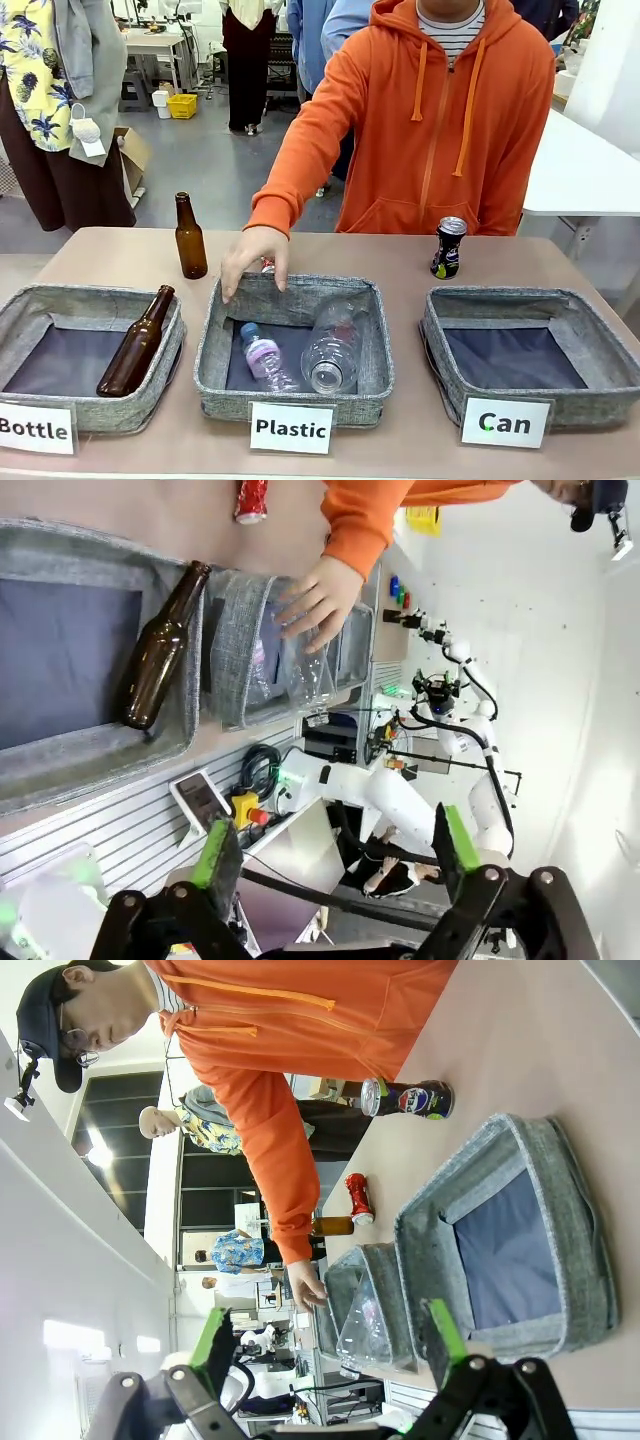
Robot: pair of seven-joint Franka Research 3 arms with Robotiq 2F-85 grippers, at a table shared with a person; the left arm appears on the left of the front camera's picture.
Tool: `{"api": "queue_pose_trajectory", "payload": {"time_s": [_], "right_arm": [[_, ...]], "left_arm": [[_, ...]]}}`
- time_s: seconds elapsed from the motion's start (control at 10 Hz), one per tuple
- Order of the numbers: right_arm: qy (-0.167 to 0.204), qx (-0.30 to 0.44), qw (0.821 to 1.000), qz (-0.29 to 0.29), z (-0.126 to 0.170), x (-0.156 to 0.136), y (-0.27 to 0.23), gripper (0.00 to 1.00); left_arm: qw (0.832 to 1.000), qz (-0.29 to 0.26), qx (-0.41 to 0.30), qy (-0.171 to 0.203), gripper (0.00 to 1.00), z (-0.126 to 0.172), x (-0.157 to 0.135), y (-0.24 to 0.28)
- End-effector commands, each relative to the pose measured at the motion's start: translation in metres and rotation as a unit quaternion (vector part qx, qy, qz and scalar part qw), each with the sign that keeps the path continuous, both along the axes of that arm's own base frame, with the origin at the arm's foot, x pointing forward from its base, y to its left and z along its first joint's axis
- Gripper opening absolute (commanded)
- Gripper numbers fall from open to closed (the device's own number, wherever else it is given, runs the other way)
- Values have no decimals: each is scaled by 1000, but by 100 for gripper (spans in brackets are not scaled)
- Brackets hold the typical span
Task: Sort the can waste into the basket.
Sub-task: Pick up the can waste from the table and place it in the right Fabric basket.
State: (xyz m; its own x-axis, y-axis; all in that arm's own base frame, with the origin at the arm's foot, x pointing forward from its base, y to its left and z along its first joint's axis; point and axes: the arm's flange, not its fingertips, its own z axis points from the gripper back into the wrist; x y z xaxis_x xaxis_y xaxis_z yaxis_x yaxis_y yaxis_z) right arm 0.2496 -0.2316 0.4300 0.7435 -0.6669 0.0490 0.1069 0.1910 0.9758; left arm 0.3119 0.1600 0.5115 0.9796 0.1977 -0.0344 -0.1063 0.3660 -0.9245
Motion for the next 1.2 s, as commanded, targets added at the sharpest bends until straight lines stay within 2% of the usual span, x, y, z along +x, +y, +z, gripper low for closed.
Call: {"api": "queue_pose_trajectory", "payload": {"time_s": [0.0, 0.3, 0.5, 0.6, 0.8, 0.9, 1.1], "right_arm": [[-14, 7, 1000, -4, 3, 2, 0, 100], [-14, 7, 1000, -4, 3, 2, 0, 100], [-14, 7, 1000, -4, 3, 2, 0, 100], [-14, 7, 1000, -4, 3, 2, 0, 100], [-14, 7, 1000, -4, 3, 2, 0, 100], [-14, 7, 1000, -4, 3, 2, 0, 100], [-14, 7, 1000, -4, 3, 2, 0, 100]], "left_arm": [[1000, -12, 17, -4, 100, 12, 19, -14], [997, -25, 72, 3, 100, 47, 47, -60], [986, -38, 163, 19, 100, 83, 84, -142], [977, -55, 204, 15, 100, 99, 103, -187], [952, -42, 303, 7, 100, 123, 144, -284], [937, -64, 344, -7, 100, 129, 167, -330], [902, -111, 417, -13, 100, 114, 224, -415]]}}
